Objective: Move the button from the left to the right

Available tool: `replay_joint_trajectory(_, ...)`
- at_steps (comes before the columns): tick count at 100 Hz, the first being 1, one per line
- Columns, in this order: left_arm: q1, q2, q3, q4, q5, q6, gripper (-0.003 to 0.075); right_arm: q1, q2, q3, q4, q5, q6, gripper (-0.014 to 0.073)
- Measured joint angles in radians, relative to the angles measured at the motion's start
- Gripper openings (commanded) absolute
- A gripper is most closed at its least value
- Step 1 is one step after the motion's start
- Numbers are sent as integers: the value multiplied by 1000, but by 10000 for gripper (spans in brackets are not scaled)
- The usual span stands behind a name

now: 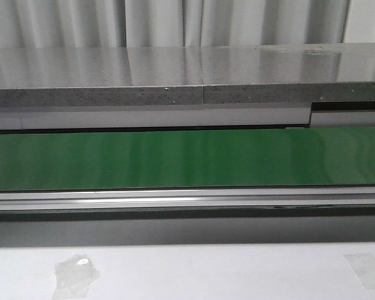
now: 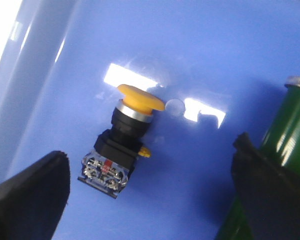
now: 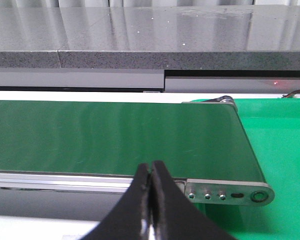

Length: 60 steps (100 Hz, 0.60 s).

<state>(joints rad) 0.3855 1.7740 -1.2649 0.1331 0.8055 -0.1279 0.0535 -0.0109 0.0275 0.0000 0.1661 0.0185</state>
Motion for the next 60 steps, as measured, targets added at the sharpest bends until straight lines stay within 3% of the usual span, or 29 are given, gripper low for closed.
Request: replay_joint_trajectory(60,69,58,-5,-27,-40,13,628,0,0,0,0,0,0,-71)
